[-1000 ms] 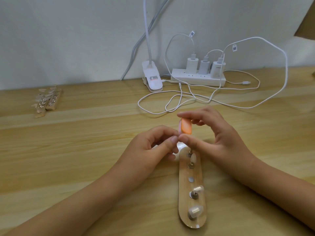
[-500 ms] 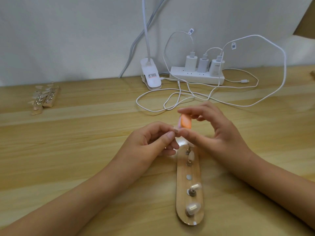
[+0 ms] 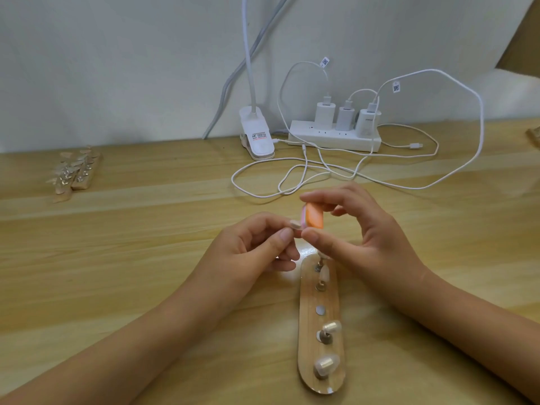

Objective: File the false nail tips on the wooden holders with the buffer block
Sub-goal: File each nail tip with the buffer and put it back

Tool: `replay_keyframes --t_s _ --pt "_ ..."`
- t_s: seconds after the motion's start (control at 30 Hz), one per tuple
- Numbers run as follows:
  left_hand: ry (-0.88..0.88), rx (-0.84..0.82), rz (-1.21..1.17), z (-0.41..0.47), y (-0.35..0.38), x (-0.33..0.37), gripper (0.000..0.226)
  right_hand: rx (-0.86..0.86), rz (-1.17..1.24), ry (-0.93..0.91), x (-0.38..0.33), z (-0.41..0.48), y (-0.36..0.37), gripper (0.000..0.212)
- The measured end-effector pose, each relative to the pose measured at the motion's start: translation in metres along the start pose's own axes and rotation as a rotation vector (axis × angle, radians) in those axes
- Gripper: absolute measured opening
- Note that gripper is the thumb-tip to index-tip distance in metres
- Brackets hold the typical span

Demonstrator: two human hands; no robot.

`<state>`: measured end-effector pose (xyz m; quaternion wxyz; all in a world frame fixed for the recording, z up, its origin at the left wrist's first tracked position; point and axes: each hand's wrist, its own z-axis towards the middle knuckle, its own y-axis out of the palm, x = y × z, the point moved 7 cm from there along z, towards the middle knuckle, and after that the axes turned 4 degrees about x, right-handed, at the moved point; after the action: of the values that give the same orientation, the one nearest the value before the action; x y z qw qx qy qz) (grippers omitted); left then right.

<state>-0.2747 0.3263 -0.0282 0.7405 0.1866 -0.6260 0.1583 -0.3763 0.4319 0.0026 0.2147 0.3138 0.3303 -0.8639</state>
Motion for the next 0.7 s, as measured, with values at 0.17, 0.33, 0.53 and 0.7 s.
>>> replay_keyframes --t_s 0.17,0.33,0.53,0.7 --pt "-0.002 0.005 0.01 0.001 0.0 0.0 0.018 -0.033 0.001 -0.045 -0.004 -0.001 0.004 0.042" --pt "-0.016 0.017 -0.006 0.0 0.0 -0.001 0.018 -0.042 0.011 -0.04 -0.004 -0.002 0.004 0.043" --pt "-0.023 0.025 -0.004 0.001 -0.001 0.0 0.017 -0.033 0.028 0.02 0.002 0.0 0.001 0.043" --pt "-0.021 0.031 0.011 0.001 -0.001 0.002 0.018 -0.011 0.004 0.019 0.005 0.001 0.001 0.042"
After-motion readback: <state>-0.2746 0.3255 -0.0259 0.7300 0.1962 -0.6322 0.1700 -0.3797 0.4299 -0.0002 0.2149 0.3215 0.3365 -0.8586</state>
